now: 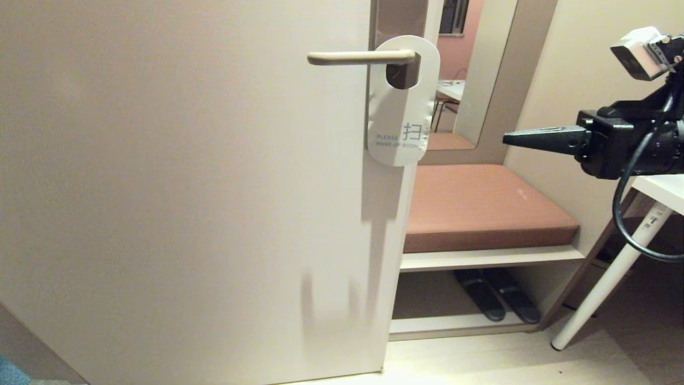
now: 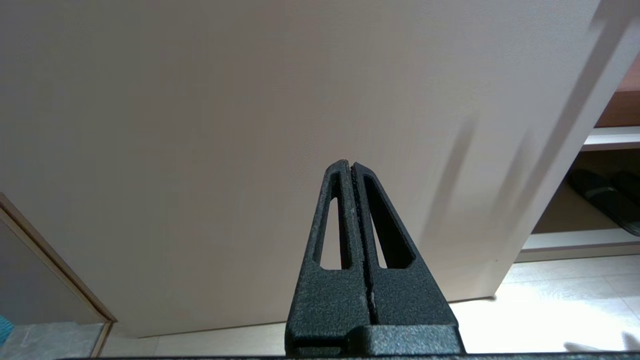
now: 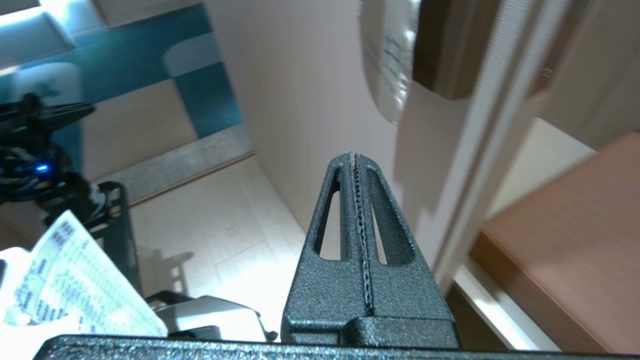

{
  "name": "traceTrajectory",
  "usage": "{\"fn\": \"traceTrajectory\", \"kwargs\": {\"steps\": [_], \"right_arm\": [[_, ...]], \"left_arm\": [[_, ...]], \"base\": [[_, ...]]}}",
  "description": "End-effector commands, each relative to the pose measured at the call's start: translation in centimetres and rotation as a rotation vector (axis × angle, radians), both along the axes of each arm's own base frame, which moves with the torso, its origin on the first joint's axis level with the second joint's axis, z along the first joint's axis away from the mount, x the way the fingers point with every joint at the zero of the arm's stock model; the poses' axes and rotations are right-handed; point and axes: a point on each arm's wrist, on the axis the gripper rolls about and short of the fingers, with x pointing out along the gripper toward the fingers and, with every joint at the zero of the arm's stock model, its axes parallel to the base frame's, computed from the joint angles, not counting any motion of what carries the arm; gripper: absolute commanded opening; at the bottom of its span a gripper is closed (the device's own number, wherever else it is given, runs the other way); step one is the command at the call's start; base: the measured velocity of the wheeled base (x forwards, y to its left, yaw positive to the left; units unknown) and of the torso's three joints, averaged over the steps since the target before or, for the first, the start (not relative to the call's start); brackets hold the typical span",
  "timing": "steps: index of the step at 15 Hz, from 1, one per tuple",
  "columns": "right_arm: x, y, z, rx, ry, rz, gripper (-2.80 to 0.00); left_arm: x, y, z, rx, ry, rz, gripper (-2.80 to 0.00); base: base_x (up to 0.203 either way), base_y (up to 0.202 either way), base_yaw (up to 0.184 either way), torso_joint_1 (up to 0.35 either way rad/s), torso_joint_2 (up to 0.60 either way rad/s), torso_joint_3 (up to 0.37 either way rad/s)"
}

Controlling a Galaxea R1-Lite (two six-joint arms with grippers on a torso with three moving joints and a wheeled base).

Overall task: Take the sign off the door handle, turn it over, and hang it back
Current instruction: Take down the sign

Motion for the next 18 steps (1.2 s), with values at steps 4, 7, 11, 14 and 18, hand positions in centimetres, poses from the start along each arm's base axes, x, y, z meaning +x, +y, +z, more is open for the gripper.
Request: {"fn": "traceTrajectory", "kwargs": {"steps": [4,7,11,14,18], "right_arm": [[4.6,1.2,-0.9,0.007,0.018,0.059,-2.80],[6.9,1.4,-1.2,0.016,0.017,0.085,-2.80],[8.1,1.8,-1.5,0.026,0.017,0.133,-2.80],[8.0,2.0,-1.5,0.029,0.016,0.151,-2.80],[8.2,2.0,-1.8,0.030,0.018,0.154,-2.80]], "left_arm": [[0.0,0.0,0.0,-0.001,0.001,0.000,-2.80],[0.0,0.0,0.0,-0.001,0.001,0.000,-2.80],[0.0,0.0,0.0,-0.001,0.001,0.000,-2.80],[0.0,0.0,0.0,-0.001,0.001,0.000,-2.80],[0.0,0.0,0.0,-0.001,0.001,0.000,-2.80]], "base": [[0.000,0.000,0.000,0.000,0.00,0.000],[0.000,0.000,0.000,0.000,0.00,0.000],[0.000,0.000,0.000,0.000,0.00,0.000],[0.000,0.000,0.000,0.000,0.00,0.000],[0.000,0.000,0.000,0.000,0.00,0.000]]}}
